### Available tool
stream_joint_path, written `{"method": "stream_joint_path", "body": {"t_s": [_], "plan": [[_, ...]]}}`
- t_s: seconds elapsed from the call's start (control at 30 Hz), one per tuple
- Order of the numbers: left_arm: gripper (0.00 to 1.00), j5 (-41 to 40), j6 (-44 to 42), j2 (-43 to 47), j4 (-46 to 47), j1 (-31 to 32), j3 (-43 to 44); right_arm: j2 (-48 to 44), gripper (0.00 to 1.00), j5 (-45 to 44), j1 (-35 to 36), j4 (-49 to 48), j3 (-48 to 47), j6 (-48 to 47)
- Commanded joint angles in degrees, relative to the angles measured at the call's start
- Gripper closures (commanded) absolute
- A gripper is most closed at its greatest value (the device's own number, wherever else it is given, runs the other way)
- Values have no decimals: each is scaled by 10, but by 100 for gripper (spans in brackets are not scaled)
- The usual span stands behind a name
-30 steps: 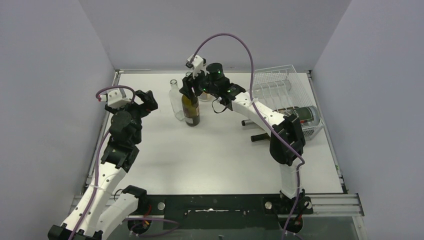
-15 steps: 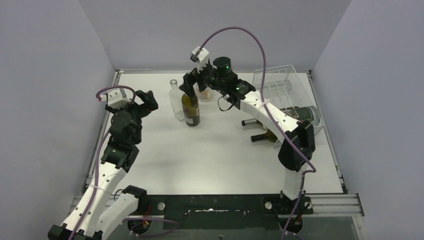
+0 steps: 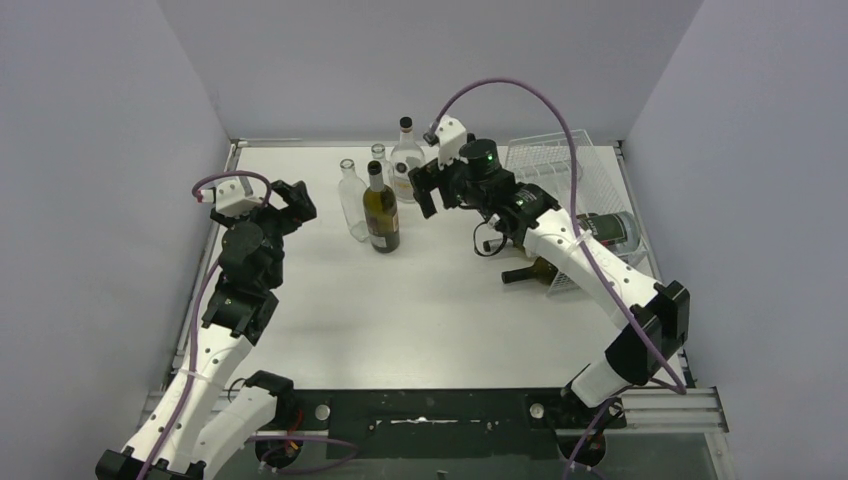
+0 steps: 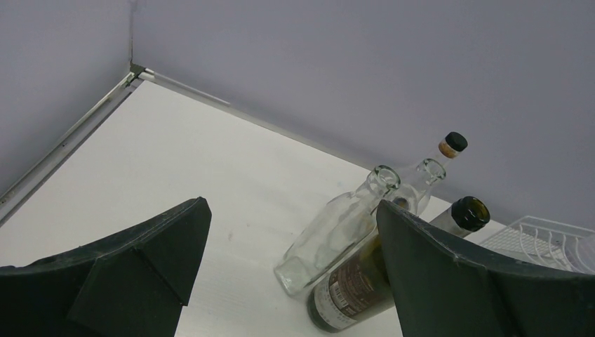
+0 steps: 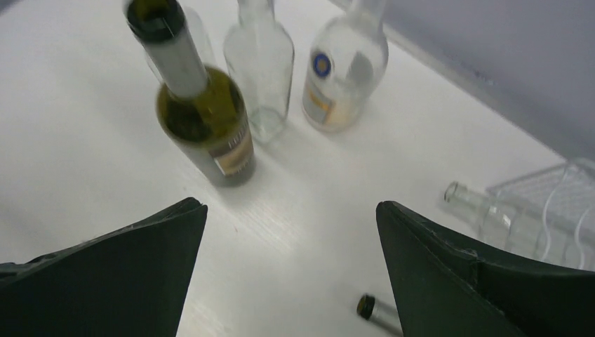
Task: Take the wine bottle off the wine rack
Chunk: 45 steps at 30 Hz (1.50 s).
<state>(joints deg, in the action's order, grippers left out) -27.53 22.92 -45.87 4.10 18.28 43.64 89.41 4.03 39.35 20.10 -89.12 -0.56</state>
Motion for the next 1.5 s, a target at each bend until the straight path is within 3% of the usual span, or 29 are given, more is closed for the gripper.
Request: {"method": "stream_joint_path", "body": {"t_s": [0.0, 0.1, 0.23, 0.53, 0.93, 1.27, 1.47], "plan": [[9, 7, -1, 5, 32, 1, 10, -29, 2, -91, -4, 73, 71, 30], [9, 7, -1, 4, 32, 2, 9, -30, 2, -117, -8, 91, 100, 15], [9, 7, -1, 2, 32, 3, 9, -20, 2, -148, 4, 126, 113, -77], [9, 3, -2, 6, 32, 4, 8, 56, 2, -228, -3, 217, 93, -213], [9, 0, -2, 10, 32, 6, 9, 166, 2, -291, -55, 171, 4, -287], [9, -3, -3, 8, 32, 6, 8, 217, 11, -209, -130, 69, -14, -461], [9, -3, -3, 4, 32, 6, 8, 259, 13, -159, -168, 56, -52, -561]]}}
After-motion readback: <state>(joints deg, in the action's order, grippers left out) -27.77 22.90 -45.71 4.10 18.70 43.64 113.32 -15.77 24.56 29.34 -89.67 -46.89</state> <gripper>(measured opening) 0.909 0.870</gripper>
